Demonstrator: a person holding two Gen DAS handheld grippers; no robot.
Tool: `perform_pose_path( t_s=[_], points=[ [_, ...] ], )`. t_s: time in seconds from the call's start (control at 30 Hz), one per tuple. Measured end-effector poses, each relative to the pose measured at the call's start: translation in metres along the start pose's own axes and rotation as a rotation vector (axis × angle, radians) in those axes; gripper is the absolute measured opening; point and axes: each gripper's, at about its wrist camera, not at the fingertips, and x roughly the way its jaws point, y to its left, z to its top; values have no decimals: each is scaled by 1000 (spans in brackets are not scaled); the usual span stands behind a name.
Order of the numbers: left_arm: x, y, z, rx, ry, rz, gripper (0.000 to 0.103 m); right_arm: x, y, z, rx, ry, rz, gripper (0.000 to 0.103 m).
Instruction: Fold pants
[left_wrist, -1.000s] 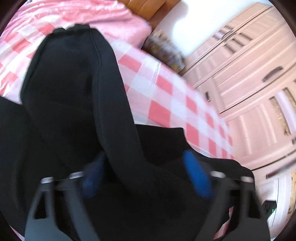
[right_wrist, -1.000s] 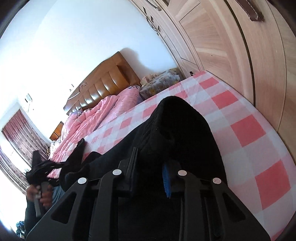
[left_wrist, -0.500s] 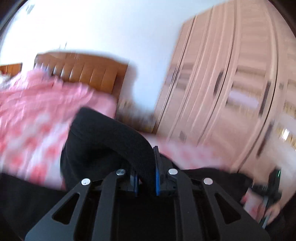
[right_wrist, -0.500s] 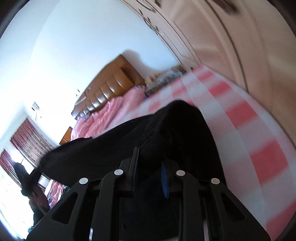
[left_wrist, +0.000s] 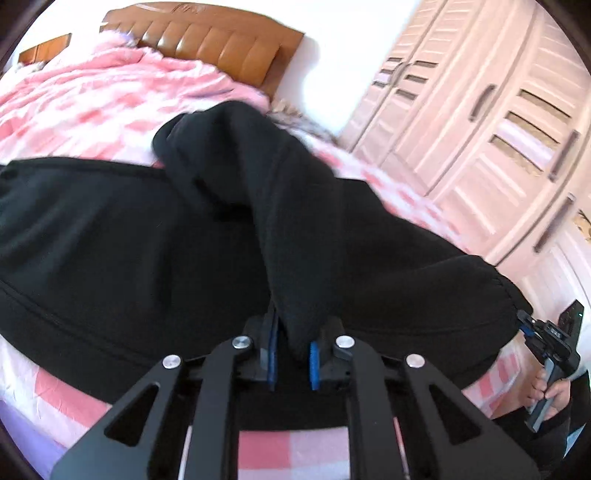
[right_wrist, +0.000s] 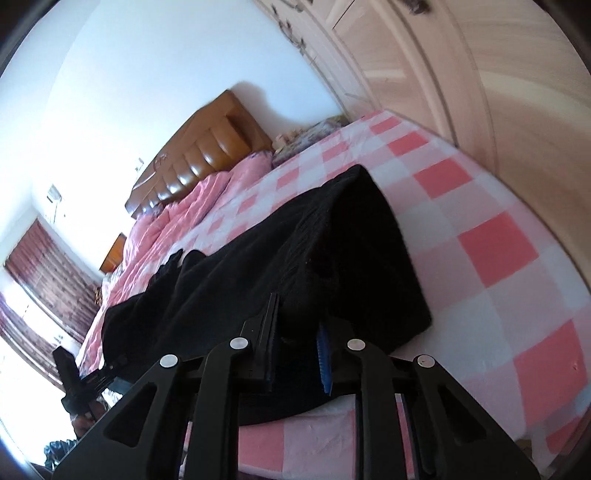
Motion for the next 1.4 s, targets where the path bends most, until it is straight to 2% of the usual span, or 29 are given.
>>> perform_pose_path(
  t_s=[0.1, 0.17, 0.27, 0.33, 0.43, 0.5, 0.57, 0.6, 0.63, 0.7, 0.77, 0.9, 1.0, 1.03, 1.1, 1.2, 1.23, 1.37, 1.4],
  points=[
    [3, -3, -9, 30, 21, 17, 11, 8, -22, -8, 33, 41, -37, 19],
    [13, 5, -16, 6, 52, 34, 10, 15, -34, -14, 77, 57, -22, 19],
    [9, 7, -12, -40, 49, 6, 10, 8, -28, -11, 56, 51, -23, 19],
    [-1, 1, -10, -19, 29, 4, 10, 3, -24, -9, 37, 45, -26, 19],
    [7, -5, -11, 13, 78, 63, 11, 13, -31, -13, 60, 82, -53, 20],
    [17, 1, -16, -27, 97, 67, 14, 15, -35, -17, 82, 69, -40, 21],
    [15, 7, -15, -55, 98, 48, 15, 10, -32, -15, 81, 78, -38, 29],
    [13, 8, -13, -54, 101, 52, 20, 6, -30, -15, 76, 76, -44, 42],
    [11, 8, -12, -46, 96, 70, 23, -1, -29, -14, 64, 62, -77, 63],
    [3, 8, -9, -38, 64, 121, 47, -12, -29, -14, 44, 35, -112, 80],
    [-10, 11, -8, -59, 6, 124, 59, -16, -36, -16, 58, 42, -113, 80],
    [-21, 8, -5, -78, -47, 96, 67, 2, -50, -16, 100, 79, -89, 81],
    [-17, 3, -2, -69, -42, 91, 71, 13, -46, -11, 87, 83, -55, 82],
    [-16, 1, -1, -64, -38, 89, 72, 20, -43, -8, 87, 102, -13, 82],
    [-9, -4, 0, -46, -32, 94, 75, 26, -37, -8, 75, 105, -3, 81],
    [5, -5, -4, -39, 0, 103, 76, 35, -37, -9, 93, 106, 10, 50],
    [10, -3, -6, -43, 17, 107, 76, 35, -38, -11, 96, 86, 12, 44],
    [19, -14, -9, 5, 28, 147, 78, 15, -18, -13, 17, -18, -33, 34],
    [21, -21, -7, 19, 37, 117, 78, 9, -12, -11, 2, -42, -41, 33]
  ],
)
